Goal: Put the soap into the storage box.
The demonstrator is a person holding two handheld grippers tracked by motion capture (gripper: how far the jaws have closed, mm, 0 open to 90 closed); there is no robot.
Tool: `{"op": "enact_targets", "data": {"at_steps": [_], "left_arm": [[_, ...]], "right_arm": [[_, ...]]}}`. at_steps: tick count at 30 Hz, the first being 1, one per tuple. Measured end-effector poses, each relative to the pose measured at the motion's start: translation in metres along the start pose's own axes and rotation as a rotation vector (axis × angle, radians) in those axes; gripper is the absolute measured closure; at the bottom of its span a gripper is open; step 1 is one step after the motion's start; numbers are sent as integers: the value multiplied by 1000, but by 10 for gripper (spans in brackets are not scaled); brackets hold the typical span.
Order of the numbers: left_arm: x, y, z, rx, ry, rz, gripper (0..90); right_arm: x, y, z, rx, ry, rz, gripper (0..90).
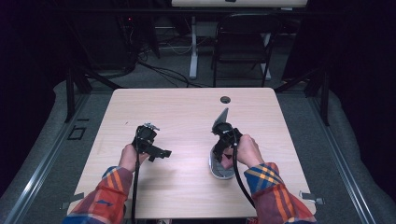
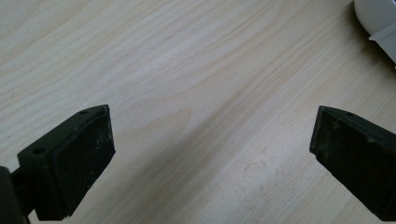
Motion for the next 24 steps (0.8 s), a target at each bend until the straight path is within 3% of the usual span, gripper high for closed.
{"op": "enact_targets", "data": {"at_steps": [4,5,7,9,10,12,16,17,18,19,22,24], "left_arm": [[0,0,0,1,0,1,0],[0,0,0,0,-1,0,0],[0,0,0,0,-2,0,0],[0,0,0,0,-3,-1,0],[0,0,0,0,-3,-1,0],[0,0,0,0,-5,-1,0],[0,0,-1,0,-7,1,0],[0,0,-1,0,-7,0,0],[0,0,-1,0,-7,0,0],[0,0,-1,-1,-8,2,0],[0,0,-1,-2,-9,4,0],[0,0,0,-4,-10,8,0]], "right_arm": [[-5,-8,3,16,75,36,422],[-8,-9,4,0,76,13,473],[-8,-12,4,5,86,39,492],[-12,-14,6,-22,82,44,504],[-11,-16,5,5,99,96,507],[-18,-17,9,-39,85,76,507],[-26,-24,17,-44,80,126,489],[-26,-27,17,-22,89,162,481],[-26,-27,17,-22,89,162,481],[-33,-31,23,-57,70,158,456],[-37,-35,27,-66,63,166,432],[-45,-42,33,-78,50,205,383]]}}
Point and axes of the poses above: each handheld gripper's, and its own axes: x roughly forward along the jaws, y roughly out of its top, z roughly to its right, the point moved 1 cm from there along x, roughly forward along the jaws, and after that the axes turned 3 degrees about x, right-handed, at the moved point
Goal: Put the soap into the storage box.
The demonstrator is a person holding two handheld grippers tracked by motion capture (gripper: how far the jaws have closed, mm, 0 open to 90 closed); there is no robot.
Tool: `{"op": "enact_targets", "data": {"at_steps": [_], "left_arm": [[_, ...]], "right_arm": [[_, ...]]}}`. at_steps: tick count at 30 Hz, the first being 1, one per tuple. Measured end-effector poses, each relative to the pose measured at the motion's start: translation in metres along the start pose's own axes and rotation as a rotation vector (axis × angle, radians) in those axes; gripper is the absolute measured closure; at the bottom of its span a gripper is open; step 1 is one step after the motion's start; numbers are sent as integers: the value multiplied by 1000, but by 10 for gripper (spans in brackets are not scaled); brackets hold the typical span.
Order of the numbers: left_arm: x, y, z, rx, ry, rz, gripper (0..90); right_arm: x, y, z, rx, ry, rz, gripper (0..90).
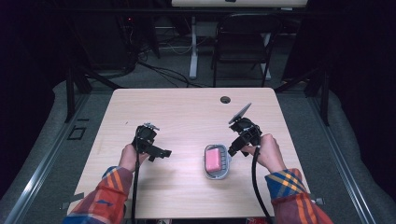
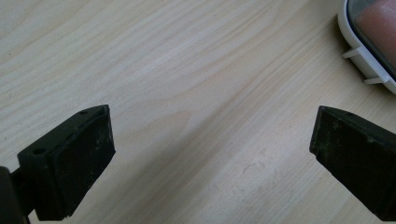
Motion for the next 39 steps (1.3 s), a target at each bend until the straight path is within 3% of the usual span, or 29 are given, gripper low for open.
{"op": "enact_targets", "data": {"at_steps": [6,15,20,25,32,35,39], "left_arm": [[-1,0,0,-9,-6,12,0],[-2,0,-1,4,1,26,0],[-2,0,0,9,-1,23,0],[-3,0,0,10,5,31,0],[-2,0,0,11,4,29,0],[-2,0,0,8,-2,29,0],[-1,0,0,8,-9,27,0]], "right_arm": [[-15,-11,9,2,-18,52,255],[-29,-32,26,-8,-25,95,153],[-33,-46,37,18,-36,141,130],[-36,-62,45,2,-78,230,45],[-33,-87,61,10,-110,229,24],[-30,-97,69,17,-102,225,0],[-26,-108,75,40,-110,257,0]]}}
Point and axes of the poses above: each handheld gripper's, and its own axes: x roughly forward along the jaws, y roughly out of its top, z roughly to its right, the point moved 1 cm from there along x, roughly forward along the jaws, and after that the axes turned 3 degrees about x, right-handed, at the moved point
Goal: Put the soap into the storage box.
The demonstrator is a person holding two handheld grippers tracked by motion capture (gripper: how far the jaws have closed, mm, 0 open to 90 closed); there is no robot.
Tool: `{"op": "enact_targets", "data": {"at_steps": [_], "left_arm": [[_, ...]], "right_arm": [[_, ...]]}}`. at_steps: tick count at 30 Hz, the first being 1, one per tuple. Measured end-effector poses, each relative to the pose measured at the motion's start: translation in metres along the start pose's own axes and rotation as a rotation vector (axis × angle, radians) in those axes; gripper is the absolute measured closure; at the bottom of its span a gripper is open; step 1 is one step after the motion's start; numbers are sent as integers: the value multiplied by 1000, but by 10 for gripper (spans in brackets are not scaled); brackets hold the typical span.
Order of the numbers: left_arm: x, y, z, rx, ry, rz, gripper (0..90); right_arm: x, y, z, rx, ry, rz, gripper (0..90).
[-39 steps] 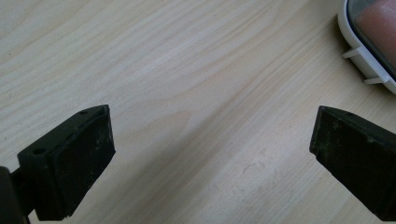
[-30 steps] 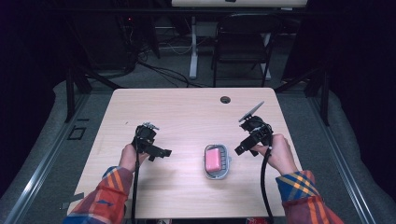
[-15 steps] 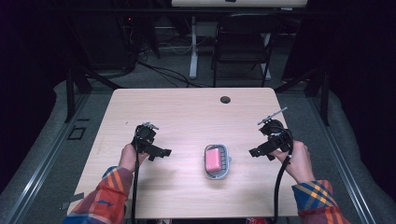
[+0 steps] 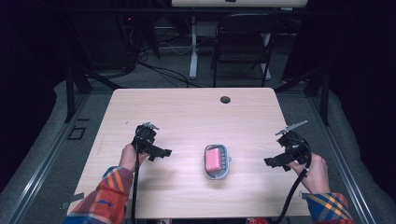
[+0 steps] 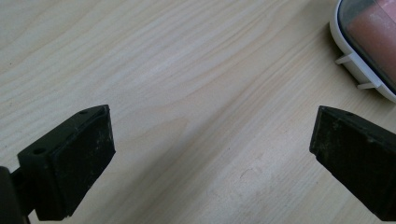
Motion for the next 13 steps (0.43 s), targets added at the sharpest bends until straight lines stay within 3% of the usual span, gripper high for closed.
{"op": "enact_targets", "data": {"at_steps": [7,10,13], "left_arm": [[1,0,-1,-5,0,-2,0],[1,0,0,-2,1,-2,0],[1,0,0,-2,0,-2,0]], "right_arm": [[15,-33,10,19,25,45,0],[25,-40,12,18,21,-12,0],[30,-41,12,14,33,-28,0]]}}
Point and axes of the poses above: each handheld gripper's, and its own axes: x roughly forward along the jaws, y roughly out of its top, z roughly to its right, the point moved 1 cm from there along x, roughly forward along the jaws, and after that the axes turned 3 degrees about x, right-handed, at the moved point
